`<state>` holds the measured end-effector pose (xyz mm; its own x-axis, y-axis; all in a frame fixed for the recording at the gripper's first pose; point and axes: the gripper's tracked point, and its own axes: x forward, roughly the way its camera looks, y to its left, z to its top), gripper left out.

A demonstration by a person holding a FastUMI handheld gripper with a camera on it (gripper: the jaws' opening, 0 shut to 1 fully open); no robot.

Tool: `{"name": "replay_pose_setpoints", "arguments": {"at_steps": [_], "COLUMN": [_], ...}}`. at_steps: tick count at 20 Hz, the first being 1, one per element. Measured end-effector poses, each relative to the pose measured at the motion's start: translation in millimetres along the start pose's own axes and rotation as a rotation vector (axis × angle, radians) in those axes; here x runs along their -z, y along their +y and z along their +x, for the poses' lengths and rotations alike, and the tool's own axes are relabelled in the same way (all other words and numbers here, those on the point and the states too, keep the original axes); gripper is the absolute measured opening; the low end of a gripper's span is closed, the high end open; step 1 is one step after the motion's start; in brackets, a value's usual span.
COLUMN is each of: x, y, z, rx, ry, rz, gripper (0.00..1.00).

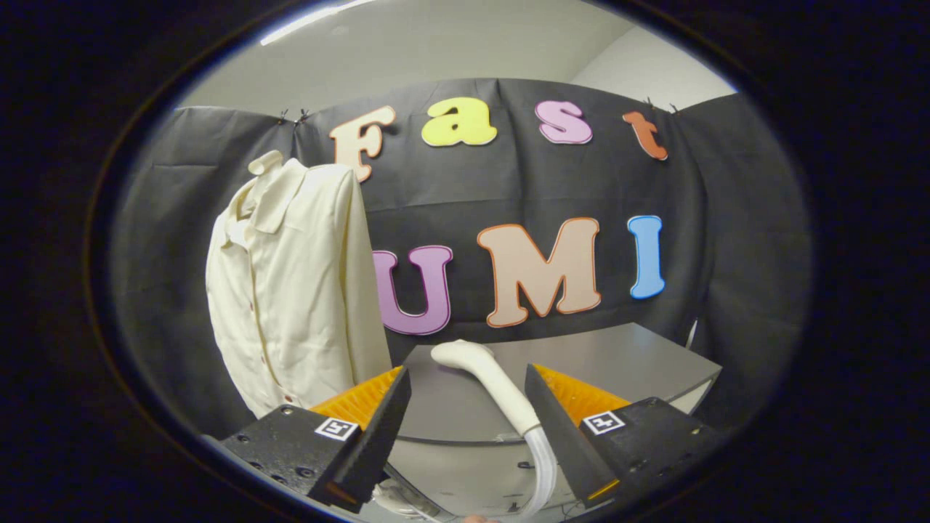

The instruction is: Iron the clothes twice with a garment steamer, once on the left side and once on the right side.

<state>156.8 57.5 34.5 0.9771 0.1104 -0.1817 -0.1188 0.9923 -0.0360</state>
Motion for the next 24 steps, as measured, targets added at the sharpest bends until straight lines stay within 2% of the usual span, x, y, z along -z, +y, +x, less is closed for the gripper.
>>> {"name": "replay_pose_setpoints", "arguments": {"at_steps": [3, 7, 14, 17, 19, 22, 24], "x": [-2, -4, 23, 29, 35, 34, 33], "y": [-5, -22, -35, -32, -26, -29, -39], "z": [31, 73, 138, 152, 157, 158, 158], "rx": [-0.006, 0.033, 0.002, -0.012, -0.019, -0.027, -0.019], "ry": [0.054, 0.125, 0.437, 0.477, 0.509, 0.529, 0.520], "rz": [0.013, 0.018, -0.060, -0.059, -0.032, -0.035, -0.063], "gripper": [0.97, 0.97, 0.97, 0.91, 0.59, 0.58, 0.49]}}
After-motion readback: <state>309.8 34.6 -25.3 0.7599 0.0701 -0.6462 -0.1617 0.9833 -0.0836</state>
